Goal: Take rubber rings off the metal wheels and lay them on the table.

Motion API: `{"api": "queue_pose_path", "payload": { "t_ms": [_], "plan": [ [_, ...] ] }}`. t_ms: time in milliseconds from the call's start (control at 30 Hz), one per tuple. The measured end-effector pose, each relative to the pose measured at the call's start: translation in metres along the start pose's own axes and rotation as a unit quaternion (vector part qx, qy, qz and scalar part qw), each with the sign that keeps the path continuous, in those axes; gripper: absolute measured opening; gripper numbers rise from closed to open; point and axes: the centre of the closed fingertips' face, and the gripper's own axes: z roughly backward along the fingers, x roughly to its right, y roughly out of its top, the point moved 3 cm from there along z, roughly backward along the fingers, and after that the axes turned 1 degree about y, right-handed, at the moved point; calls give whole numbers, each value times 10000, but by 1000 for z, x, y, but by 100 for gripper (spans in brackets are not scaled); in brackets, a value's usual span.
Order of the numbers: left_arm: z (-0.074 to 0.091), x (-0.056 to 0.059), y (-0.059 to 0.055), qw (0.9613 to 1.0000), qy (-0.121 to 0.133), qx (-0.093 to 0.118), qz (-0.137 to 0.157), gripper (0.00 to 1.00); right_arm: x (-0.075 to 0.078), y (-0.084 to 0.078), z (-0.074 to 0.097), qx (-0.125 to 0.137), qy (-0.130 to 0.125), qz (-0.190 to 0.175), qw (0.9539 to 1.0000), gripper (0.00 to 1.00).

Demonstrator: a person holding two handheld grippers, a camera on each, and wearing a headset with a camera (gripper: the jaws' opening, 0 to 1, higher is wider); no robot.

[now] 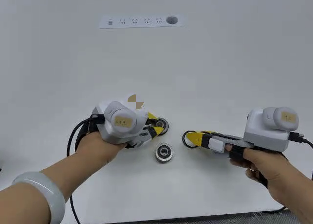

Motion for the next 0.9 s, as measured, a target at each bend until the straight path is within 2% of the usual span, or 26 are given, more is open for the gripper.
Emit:
{"api": "queue_pose_path", "payload": {
  "t_ms": [467,667,900],
  "plan": [
    [0,0,-1,10000,-23,18,-2,13,-5,13,-22,-112,154,143,9997,17],
    [0,0,-1,10000,-22,41,32,13,-6,15,-34,-269,225,208,9992,19],
    [0,0,-1,10000,-20,44,48,12,-3,19,-40,-375,258,270,9986,19]
  ]
}}
